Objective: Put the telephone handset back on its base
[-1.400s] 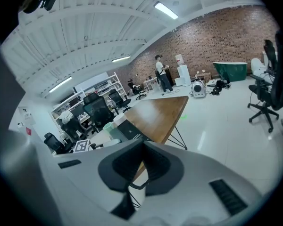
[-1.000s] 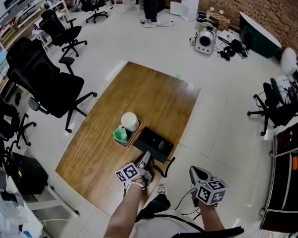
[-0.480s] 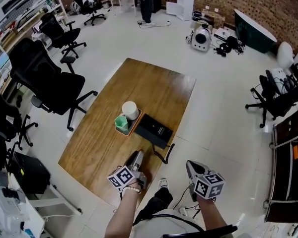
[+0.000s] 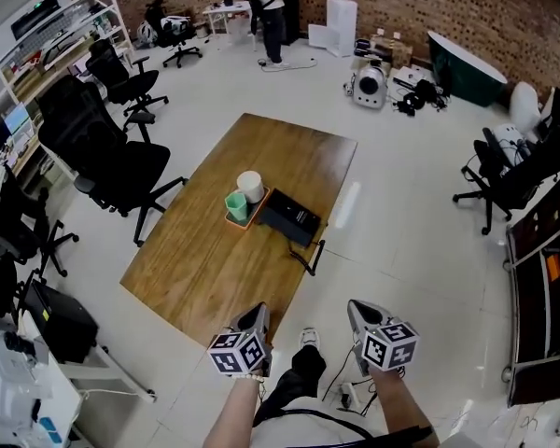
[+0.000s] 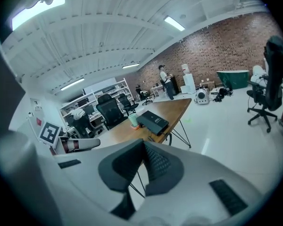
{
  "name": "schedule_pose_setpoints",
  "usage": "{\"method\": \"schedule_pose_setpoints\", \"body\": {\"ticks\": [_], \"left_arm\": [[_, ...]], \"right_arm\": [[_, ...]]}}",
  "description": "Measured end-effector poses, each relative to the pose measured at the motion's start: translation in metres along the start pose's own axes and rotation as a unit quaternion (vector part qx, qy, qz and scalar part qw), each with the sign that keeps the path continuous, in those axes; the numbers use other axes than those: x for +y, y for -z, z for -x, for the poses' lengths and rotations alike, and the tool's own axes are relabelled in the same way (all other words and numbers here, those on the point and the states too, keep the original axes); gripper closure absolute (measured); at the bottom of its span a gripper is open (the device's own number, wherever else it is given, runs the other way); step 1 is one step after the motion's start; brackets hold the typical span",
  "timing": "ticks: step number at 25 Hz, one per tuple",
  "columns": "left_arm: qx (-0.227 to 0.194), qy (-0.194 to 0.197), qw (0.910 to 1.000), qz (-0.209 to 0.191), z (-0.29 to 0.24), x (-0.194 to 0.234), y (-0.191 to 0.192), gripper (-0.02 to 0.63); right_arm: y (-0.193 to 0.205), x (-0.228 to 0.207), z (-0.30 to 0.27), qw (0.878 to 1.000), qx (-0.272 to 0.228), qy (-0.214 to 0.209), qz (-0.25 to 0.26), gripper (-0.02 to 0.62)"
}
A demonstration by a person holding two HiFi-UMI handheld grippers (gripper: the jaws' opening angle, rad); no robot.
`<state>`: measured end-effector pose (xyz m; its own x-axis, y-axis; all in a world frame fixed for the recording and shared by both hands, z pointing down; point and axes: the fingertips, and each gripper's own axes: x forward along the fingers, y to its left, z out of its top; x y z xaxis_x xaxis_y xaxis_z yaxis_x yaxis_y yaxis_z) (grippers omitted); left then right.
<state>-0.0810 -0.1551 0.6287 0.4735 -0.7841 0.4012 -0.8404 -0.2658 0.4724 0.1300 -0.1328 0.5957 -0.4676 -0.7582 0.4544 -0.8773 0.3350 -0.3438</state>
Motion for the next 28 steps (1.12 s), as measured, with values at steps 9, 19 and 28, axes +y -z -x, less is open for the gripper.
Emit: {"method": "schedule_pose_setpoints", "body": {"ticks": [9, 19, 28], "left_arm": [[0.006, 0.000, 0.9973, -0.073, 0.092, -0.063, 0.037, 0.600], [0.010, 0.010, 0.9946, -0.103, 0.152, -0.081, 0.072, 0.600], [0.017, 0.015, 0.9944, -0.104, 0.162, -0.089, 0.080, 0.600]], "right_arm": [[0.043, 0.072, 0.077, 1.000, -0.025, -0.006, 0.016, 0.588], [0.082, 0.134, 0.125, 0.999, -0.038, -0.018, 0.022, 0.588], [0.087, 0.139, 0.143, 0.999, -0.043, -0.004, 0.031, 0.588]]}}
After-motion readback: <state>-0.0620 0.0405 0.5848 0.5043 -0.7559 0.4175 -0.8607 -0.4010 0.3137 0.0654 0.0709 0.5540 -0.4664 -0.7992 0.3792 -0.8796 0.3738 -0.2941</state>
